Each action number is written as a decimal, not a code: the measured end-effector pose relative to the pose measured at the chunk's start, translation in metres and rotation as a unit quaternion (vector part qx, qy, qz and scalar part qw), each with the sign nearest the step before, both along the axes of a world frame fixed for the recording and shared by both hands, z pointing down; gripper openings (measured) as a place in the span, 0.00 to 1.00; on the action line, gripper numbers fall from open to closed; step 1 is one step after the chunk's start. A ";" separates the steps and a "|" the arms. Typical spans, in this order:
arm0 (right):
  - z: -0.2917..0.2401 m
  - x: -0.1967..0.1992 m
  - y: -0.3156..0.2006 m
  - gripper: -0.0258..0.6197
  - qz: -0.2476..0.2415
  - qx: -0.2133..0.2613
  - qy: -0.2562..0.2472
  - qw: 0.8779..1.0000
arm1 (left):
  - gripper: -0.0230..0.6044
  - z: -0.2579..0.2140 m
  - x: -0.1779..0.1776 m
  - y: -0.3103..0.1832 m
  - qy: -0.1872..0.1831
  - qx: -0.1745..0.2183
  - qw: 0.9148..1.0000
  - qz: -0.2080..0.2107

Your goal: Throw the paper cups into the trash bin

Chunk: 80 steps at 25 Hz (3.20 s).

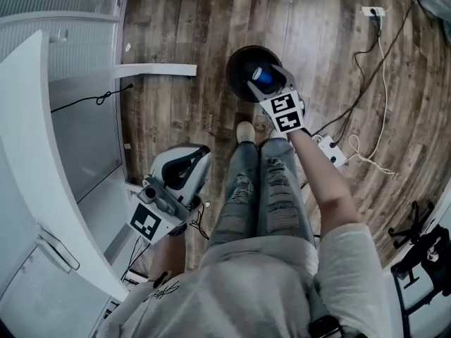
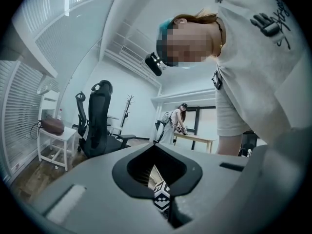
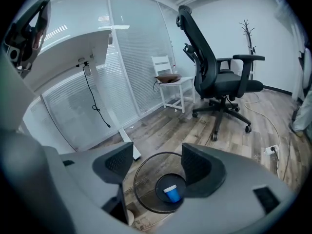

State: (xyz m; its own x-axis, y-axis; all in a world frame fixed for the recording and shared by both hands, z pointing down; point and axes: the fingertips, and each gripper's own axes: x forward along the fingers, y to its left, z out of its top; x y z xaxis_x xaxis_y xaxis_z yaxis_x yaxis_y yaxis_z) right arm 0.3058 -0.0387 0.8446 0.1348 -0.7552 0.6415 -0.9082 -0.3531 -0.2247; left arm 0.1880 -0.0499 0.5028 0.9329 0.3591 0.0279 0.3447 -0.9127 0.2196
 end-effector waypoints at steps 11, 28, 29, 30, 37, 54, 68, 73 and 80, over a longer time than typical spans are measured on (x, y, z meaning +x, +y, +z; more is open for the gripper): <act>-0.089 -0.009 0.017 0.49 0.008 0.038 0.013 0.999 | 0.04 -0.042 -0.003 0.014 0.016 0.008 1.000 0.004; -0.228 -0.018 0.033 0.49 0.005 0.107 0.056 0.993 | 0.04 -0.099 -0.002 0.025 0.039 0.014 0.999 0.021; -0.236 -0.019 0.035 0.49 0.006 0.112 0.057 0.992 | 0.04 -0.103 -0.002 0.026 0.042 0.013 0.999 0.020; -0.244 -0.020 0.036 0.49 0.006 0.117 0.058 0.991 | 0.04 -0.106 -0.001 0.027 0.045 0.012 0.999 0.020; -0.303 -0.024 0.043 0.49 0.002 0.158 0.076 0.984 | 0.04 -0.124 -0.001 0.036 0.054 0.026 0.998 0.026; -0.426 -0.027 0.066 0.49 -0.009 0.229 0.140 0.963 | 0.04 -0.179 0.006 0.044 0.097 0.062 0.993 0.038; -0.513 -0.026 0.084 0.49 -0.003 0.293 0.181 0.939 | 0.04 -0.216 0.014 0.036 0.129 0.079 0.988 0.033; -0.527 -0.023 0.092 0.48 0.001 0.306 0.186 0.934 | 0.04 -0.226 0.024 0.038 0.142 0.084 0.986 0.037; -0.554 -0.022 0.105 0.48 0.008 0.323 0.198 0.925 | 0.04 -0.239 0.031 0.041 0.156 0.085 0.983 0.042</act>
